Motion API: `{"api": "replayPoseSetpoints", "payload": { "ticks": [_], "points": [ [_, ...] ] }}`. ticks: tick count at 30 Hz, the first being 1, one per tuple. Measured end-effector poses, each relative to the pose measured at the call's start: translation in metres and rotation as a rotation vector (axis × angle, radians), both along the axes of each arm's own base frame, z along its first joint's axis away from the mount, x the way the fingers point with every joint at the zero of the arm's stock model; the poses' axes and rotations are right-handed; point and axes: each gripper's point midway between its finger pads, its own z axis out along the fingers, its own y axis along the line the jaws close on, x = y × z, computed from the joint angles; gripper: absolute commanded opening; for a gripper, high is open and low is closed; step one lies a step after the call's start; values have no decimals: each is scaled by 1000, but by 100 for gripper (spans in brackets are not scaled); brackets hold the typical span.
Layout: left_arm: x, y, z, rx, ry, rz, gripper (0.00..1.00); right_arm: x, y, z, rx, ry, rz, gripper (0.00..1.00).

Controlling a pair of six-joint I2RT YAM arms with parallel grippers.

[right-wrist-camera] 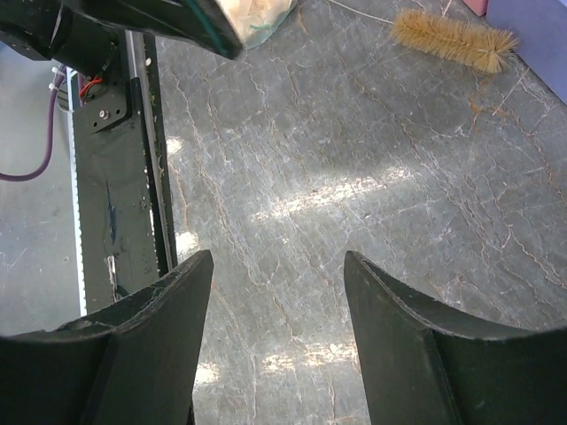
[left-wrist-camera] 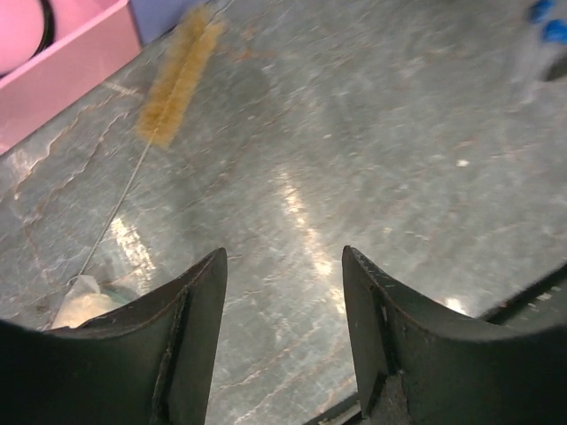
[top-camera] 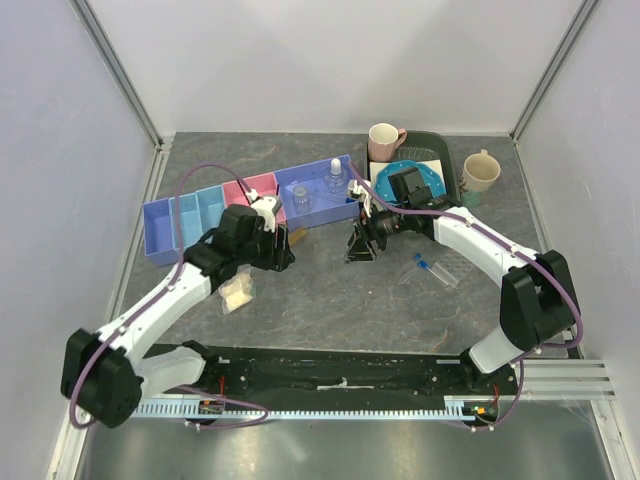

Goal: Organize the chemistry lab equipment

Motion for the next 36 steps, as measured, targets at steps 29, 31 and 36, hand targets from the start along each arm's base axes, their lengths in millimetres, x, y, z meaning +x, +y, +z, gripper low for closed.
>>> {"api": "replayPoseSetpoints", "payload": {
  "ticks": [29,31,36],
  "points": [
    [-35,96,-75,200,252,719,58,2,-7,-25,-65,-3,-3,70],
    [-38,106,-79,221,261,793,57,2,-7,-25,-65,-4,-3,70],
    [-47,119,-103,329,346,882,35,3,-7,-26,-67,-4,-5,71]
  ]
}}
